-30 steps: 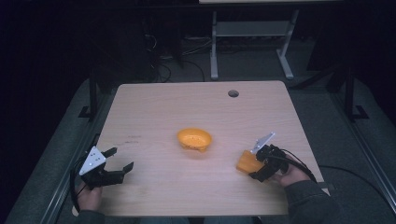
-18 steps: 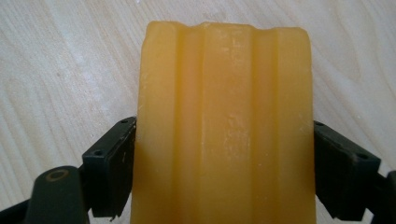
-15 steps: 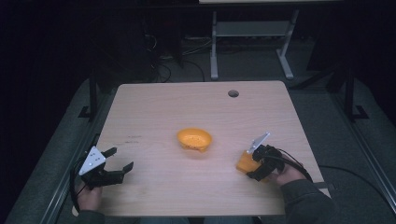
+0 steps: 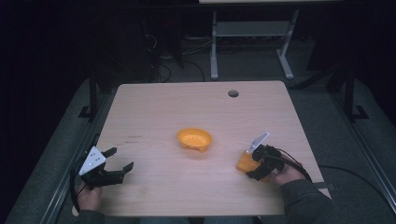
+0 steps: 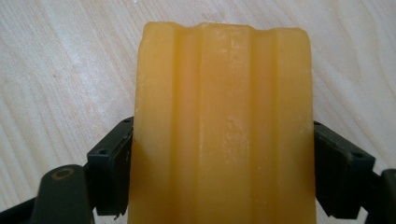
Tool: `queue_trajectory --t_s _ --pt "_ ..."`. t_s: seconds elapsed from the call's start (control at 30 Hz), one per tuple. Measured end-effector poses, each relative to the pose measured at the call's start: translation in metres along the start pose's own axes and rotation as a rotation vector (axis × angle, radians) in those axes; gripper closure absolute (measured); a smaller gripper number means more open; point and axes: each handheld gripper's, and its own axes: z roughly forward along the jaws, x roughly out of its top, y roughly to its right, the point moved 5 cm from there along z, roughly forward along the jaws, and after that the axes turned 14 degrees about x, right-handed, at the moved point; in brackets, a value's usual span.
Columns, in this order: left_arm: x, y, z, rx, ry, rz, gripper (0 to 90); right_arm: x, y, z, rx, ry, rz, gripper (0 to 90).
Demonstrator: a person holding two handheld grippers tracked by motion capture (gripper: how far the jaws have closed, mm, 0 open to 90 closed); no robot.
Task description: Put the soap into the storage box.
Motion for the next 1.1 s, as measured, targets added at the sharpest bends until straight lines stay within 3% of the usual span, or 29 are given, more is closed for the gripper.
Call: queue_trajectory --t_s 0.37,0.57,1.1 --pt "0.000 0.000 0.000 0.002 0.003 -0.006 13.9 0.003 -0.003 -0.001 0.007 0.006 -0.042 20.4" --pt "0.000 0.000 0.000 0.003 0.009 -0.016 13.9 0.011 -0.006 -0.009 0.015 0.037 -0.057 20.4" --pt "0.001 -0.001 -0.001 0.005 0.015 -0.019 13.9 0.038 -0.006 -0.021 0.012 0.049 -0.097 20.4"
